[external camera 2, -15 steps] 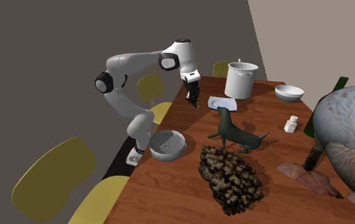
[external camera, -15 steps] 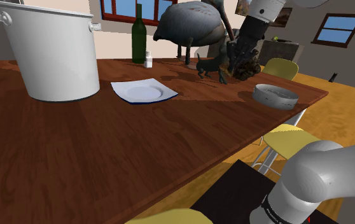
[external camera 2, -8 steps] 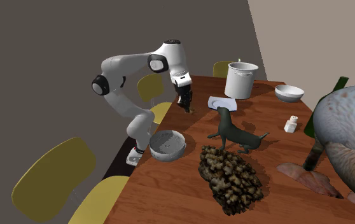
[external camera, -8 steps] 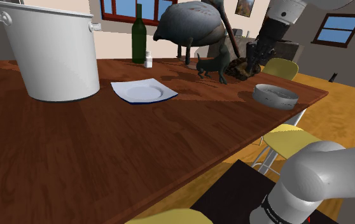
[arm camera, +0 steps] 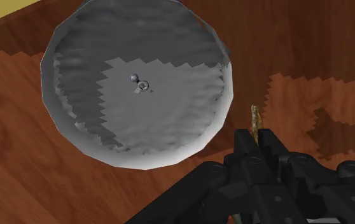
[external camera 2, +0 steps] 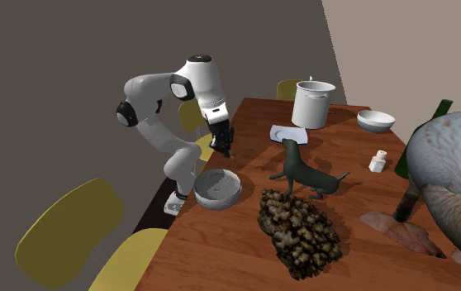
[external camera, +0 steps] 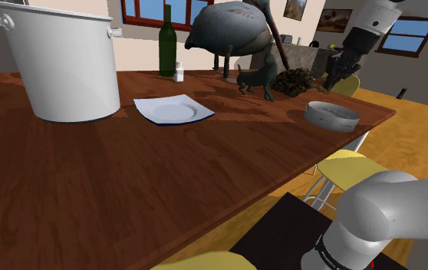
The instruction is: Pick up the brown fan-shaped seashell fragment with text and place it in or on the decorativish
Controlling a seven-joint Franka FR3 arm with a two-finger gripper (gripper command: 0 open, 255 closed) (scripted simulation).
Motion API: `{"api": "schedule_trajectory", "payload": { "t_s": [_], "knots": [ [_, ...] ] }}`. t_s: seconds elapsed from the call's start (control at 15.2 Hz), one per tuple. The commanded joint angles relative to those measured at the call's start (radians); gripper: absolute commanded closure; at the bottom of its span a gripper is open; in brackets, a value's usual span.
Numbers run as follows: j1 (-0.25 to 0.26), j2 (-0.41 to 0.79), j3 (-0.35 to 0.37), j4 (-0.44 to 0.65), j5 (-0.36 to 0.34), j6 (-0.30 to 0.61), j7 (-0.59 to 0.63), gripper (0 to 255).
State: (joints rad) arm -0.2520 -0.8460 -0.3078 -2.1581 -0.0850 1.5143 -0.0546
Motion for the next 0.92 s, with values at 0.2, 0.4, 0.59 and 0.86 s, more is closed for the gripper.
{"api": "schedule_trajectory", "payload": {
  "t_s": [0.2, 0.4, 0.59, 0.86],
  "knots": [
    [-0.010, 0.027, -0.114, 0.055, -0.059, -0.020, -0.115, 255],
    [-0.015, 0.020, -0.135, 0.030, -0.072, 0.000, -0.133, 255],
    [-0.022, 0.002, -0.140, -0.022, -0.080, 0.034, -0.134, 255],
    [-0.031, -0.020, -0.148, -0.089, -0.091, 0.079, -0.136, 255]
  ]
}}
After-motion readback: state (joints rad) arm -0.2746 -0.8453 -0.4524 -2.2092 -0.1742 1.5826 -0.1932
